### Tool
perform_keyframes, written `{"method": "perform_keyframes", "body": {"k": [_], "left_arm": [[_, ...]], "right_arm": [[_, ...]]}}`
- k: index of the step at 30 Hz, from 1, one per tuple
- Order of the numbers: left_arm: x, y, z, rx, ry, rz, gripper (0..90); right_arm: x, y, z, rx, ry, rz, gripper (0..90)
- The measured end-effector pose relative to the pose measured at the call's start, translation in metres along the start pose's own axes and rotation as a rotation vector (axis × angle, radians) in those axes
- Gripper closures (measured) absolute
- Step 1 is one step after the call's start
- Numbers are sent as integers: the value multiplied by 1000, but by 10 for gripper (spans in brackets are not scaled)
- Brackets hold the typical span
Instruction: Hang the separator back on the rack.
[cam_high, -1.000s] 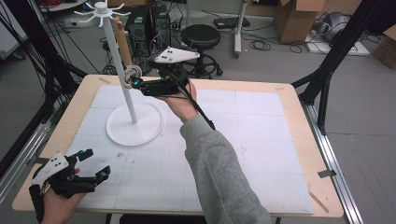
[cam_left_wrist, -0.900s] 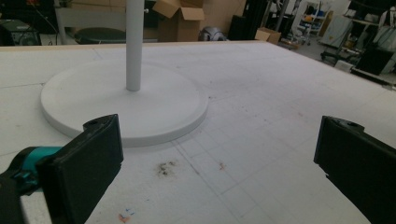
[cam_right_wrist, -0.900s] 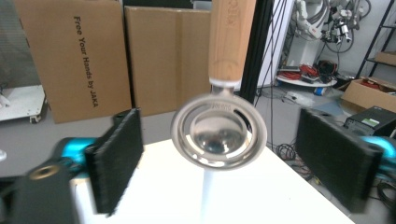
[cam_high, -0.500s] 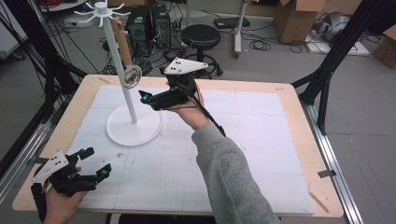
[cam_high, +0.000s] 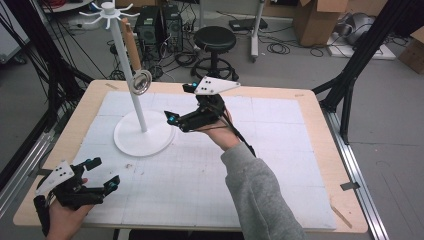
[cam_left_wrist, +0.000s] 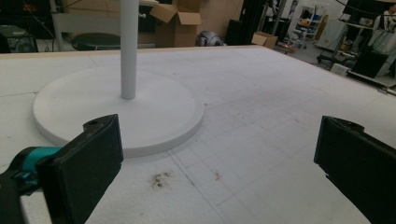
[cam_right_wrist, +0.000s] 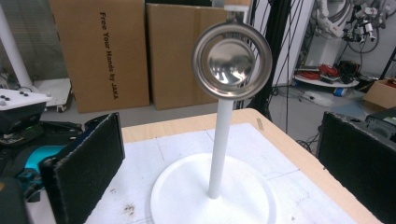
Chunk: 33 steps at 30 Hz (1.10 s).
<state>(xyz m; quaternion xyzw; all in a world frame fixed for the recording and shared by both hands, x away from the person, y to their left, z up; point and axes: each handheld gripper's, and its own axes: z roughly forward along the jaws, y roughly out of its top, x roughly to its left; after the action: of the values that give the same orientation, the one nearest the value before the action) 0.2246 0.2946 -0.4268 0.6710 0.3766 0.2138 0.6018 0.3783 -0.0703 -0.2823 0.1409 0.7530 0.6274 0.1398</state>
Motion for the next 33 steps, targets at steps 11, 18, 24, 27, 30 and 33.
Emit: {"method": "perform_keyframes", "body": {"k": [11,18,24,27,30,33], "left_arm": [[3,1,2,-7,-5,0,18],[2,0,8,8,-14,6,18],[-1,1,15,18,-38,13,18],[-2,1,16,8,-34,19,18],[-1,2,16,-4,-31,15,17],[-1,2,17,-3,-36,11,18]], "right_arm": [[-6,-22,-28,-25,-3,27,3],[-10,-38,-48,-34,-17,44,4],[-11,-55,-66,-33,-30,55,4],[-13,-63,-76,-25,-45,59,4],[-15,-73,-85,-9,-64,54,4],[-17,-85,-94,-5,-79,73,4]]}}
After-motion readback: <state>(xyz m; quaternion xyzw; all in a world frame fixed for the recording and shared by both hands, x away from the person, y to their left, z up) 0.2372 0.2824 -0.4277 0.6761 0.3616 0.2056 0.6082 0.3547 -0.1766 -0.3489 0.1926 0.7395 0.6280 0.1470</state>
